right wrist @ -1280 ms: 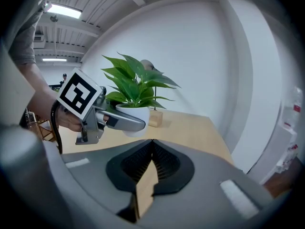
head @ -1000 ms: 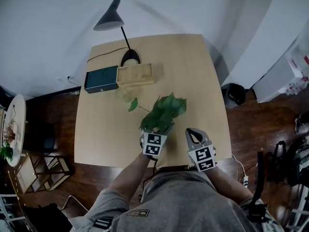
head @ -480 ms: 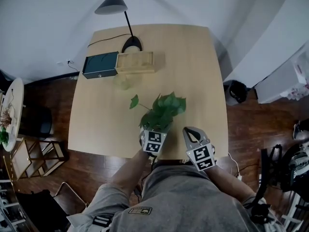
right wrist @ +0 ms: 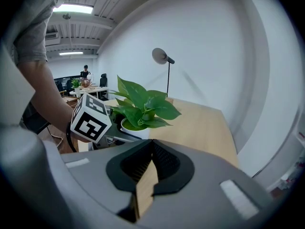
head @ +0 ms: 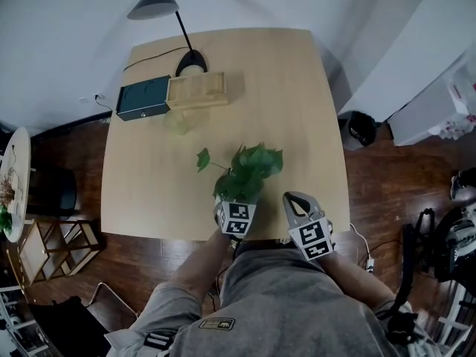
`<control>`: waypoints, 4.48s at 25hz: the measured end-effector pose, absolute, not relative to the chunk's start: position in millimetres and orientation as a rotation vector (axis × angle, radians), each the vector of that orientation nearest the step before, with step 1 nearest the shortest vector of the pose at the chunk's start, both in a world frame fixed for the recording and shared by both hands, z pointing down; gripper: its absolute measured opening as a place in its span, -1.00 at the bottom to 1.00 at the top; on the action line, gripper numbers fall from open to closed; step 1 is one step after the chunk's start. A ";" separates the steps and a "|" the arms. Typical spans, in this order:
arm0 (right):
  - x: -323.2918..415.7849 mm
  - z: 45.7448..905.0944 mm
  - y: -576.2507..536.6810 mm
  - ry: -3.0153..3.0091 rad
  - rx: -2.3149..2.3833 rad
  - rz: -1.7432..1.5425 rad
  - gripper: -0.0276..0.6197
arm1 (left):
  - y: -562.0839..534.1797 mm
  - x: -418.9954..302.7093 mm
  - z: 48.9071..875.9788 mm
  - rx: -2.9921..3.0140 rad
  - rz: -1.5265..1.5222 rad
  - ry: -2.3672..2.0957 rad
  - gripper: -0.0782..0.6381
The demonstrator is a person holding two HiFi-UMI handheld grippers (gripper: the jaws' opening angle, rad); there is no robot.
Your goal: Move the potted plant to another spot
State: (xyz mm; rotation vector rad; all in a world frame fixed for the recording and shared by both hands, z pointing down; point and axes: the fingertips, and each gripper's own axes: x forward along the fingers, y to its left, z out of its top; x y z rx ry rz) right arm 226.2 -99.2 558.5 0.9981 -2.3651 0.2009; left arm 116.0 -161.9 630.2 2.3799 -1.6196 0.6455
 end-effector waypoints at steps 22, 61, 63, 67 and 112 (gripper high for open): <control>225.4 553.3 -102.3 -2.364 1.029 0.188 -0.89 | -161.8 114.5 635.9 2.405 0.666 -1.620 0.57; 189.9 567.3 -64.3 -2.325 1.099 0.297 -0.89 | -50.8 101.5 617.6 2.462 0.525 -1.307 0.25; 189.5 566.2 -57.5 -2.342 1.082 0.291 -0.89 | -40.8 104.6 609.1 2.461 0.503 -1.326 0.10; 194.8 563.4 -43.5 -2.387 1.038 0.263 -0.89 | -22.0 118.4 585.1 2.457 0.431 -1.391 -0.18; 224.0 535.4 113.5 -2.443 0.873 0.189 -0.90 | 123.5 174.5 517.1 2.481 0.336 -1.467 -0.78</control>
